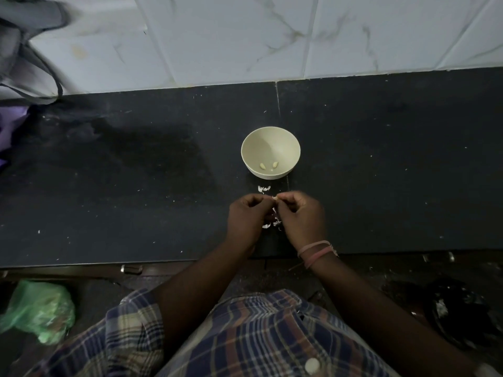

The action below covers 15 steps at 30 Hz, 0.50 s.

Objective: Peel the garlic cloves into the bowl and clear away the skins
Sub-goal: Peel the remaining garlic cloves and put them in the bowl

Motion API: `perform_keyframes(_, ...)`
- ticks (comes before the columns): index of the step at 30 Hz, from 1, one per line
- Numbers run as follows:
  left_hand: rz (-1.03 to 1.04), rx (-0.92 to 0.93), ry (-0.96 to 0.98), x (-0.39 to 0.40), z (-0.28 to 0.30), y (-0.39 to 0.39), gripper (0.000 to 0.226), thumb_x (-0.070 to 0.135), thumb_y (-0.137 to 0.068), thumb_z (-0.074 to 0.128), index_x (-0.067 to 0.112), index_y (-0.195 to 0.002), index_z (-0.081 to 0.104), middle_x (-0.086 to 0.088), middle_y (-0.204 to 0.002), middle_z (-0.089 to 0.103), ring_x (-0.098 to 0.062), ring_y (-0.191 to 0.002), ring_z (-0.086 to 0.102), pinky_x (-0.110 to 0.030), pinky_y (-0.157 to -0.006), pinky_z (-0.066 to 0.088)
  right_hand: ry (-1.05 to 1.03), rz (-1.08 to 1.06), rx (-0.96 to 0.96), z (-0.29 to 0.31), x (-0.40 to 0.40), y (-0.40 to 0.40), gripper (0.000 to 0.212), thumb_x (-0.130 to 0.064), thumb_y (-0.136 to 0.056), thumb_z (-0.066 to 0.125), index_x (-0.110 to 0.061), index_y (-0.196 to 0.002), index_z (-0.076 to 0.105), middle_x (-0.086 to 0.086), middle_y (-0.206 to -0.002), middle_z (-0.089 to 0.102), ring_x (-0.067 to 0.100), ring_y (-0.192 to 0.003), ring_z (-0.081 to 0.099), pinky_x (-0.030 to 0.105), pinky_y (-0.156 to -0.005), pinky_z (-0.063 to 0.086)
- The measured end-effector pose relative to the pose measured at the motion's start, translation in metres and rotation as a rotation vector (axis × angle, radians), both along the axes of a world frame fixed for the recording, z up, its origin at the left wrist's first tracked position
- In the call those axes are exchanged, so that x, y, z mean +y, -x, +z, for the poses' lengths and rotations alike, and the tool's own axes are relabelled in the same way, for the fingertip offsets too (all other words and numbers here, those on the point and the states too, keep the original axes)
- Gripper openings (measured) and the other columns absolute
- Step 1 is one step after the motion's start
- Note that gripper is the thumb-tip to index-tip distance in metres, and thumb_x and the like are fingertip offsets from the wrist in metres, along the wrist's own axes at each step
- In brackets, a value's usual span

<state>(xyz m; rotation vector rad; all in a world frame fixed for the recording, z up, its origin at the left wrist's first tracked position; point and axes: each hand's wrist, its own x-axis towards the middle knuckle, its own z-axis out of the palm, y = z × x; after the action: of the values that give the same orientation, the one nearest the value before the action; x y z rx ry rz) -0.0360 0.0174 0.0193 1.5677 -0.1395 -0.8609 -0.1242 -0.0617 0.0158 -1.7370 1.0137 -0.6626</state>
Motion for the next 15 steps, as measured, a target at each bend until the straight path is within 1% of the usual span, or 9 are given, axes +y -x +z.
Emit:
perform_keyframes(3,0.028,-0.022,-0.023,-0.0021,0.0017,0.0006,0.005,0.008,-0.085,0.070,0.007,-0.084,0.075,-0.010,-0.069,0.069,-0.022,-0.065,0.065,-0.033,-0.061,0.053,-0.071,-0.007,-0.027,0.0041,0.0009,-0.0028,0.008,-0.007,-0.084,0.072,-0.011,-0.089,0.076,-0.002,-0.080,0.074,0.007,-0.075,0.070,0.022,-0.070,0.056)
perform_keyframes(7,0.056,-0.073,-0.052,-0.0027,0.0057,-0.0009,0.007,0.007,-0.086,0.068,0.003,-0.084,0.073,-0.008,-0.064,0.067,-0.018,-0.059,0.063,-0.028,-0.054,0.051,-0.162,0.006,-0.082,0.0083,0.0046,-0.0076,0.008,-0.002,-0.085,0.070,-0.008,-0.087,0.075,0.001,-0.078,0.074,0.004,-0.070,0.068,0.014,-0.064,0.052)
perform_keyframes(9,0.040,-0.083,-0.051,-0.0024,0.0061,-0.0032,0.008,0.007,-0.086,0.067,0.002,-0.085,0.073,-0.009,-0.065,0.067,-0.018,-0.059,0.062,-0.028,-0.054,0.052,-0.189,0.008,-0.103,0.0085,0.0052,-0.0089,0.010,0.000,-0.086,0.069,-0.008,-0.088,0.075,0.000,-0.078,0.074,0.004,-0.070,0.069,0.014,-0.065,0.053)
perform_keyframes(11,0.015,-0.094,-0.043,-0.0028,0.0057,-0.0055,0.008,0.007,-0.086,0.067,0.005,-0.082,0.073,-0.008,-0.066,0.068,-0.017,-0.061,0.063,-0.030,-0.057,0.052,-0.224,0.015,-0.117,0.0077,0.0043,-0.0081,0.012,0.000,-0.087,0.068,-0.008,-0.092,0.075,0.001,-0.081,0.074,0.006,-0.074,0.071,0.017,-0.069,0.055)
perform_keyframes(13,0.005,-0.108,-0.045,-0.0036,0.0062,-0.0051,0.009,0.007,-0.086,0.067,0.008,-0.079,0.073,-0.005,-0.065,0.068,-0.014,-0.058,0.063,-0.028,-0.056,0.052,-0.239,0.031,-0.119,0.0051,0.0017,-0.0069,0.015,0.001,-0.086,0.067,-0.007,-0.094,0.077,0.004,-0.084,0.076,0.013,-0.080,0.073,0.025,-0.075,0.059)
perform_keyframes(15,0.016,-0.098,-0.031,-0.0039,0.0080,-0.0036,0.010,0.004,-0.087,0.066,0.005,-0.079,0.072,-0.004,-0.063,0.067,-0.010,-0.055,0.062,-0.025,-0.054,0.050,-0.253,0.034,-0.124,0.0035,-0.0017,-0.0064,0.018,0.004,-0.086,0.065,-0.005,-0.094,0.078,0.006,-0.085,0.076,0.018,-0.082,0.074,0.031,-0.079,0.060)
